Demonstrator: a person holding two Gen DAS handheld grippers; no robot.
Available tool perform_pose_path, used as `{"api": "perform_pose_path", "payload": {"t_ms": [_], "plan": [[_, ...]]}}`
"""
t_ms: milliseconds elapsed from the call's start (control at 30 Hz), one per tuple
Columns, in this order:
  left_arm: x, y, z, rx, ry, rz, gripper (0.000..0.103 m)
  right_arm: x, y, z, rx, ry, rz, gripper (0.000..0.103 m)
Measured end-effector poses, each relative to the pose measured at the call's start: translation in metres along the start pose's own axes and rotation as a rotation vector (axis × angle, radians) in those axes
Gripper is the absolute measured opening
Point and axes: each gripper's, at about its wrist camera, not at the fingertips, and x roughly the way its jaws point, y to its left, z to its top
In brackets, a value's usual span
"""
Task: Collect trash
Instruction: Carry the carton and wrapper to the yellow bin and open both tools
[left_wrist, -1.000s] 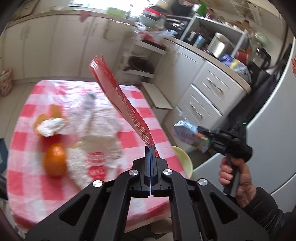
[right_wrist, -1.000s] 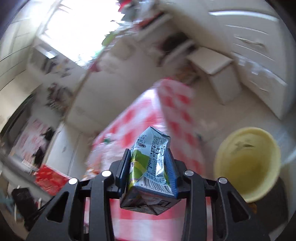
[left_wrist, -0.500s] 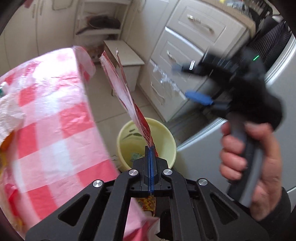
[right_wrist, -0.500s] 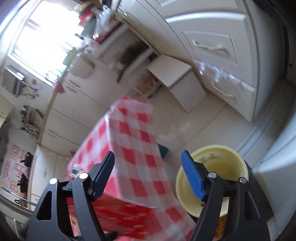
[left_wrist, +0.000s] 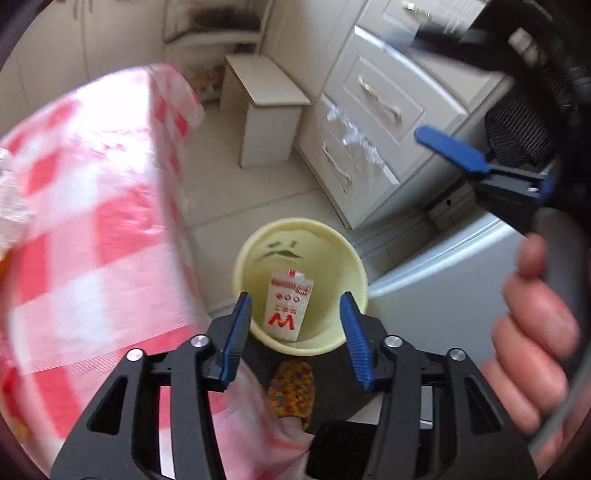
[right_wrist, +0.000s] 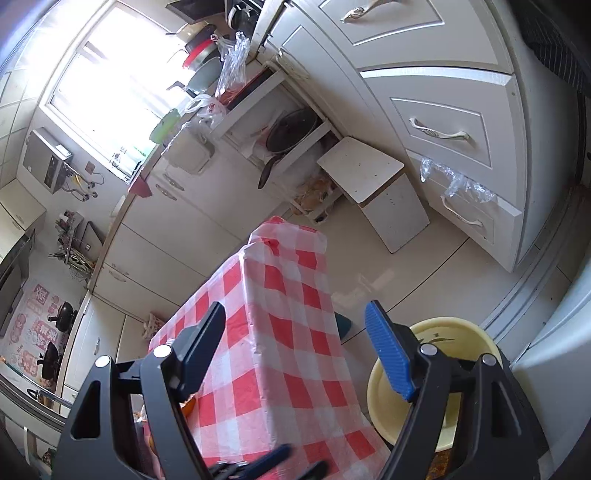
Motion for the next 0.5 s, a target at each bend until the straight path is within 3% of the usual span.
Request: {"api": "perform_pose_path", "payload": {"t_ms": [167, 300, 400, 500], "plan": [[-0.083, 0.059, -0.024, -0.024, -0.138, 0.082, 0.058, 0.01, 0.027, -0.013, -0.048, 0.029, 0.022, 0.077], [-0.141, 0.122, -0.072, -0.107, -0.246, 0.247, 0.071, 0.021, 0.054, -0.032, -0.064, 0.078, 0.075, 0.077], [-0.147, 0.166, -0.096, -0.188, -0.212, 0.301, 0.071, 0.032, 0.071, -0.046, -0.048, 0.135, 0.128, 0.079], [-0.14, 0.192, -0.106, -0.24, -0.186, 0.31, 0.071, 0.041, 0.091, -0.059, -0.084, 0.164, 0.142, 0.079]]}}
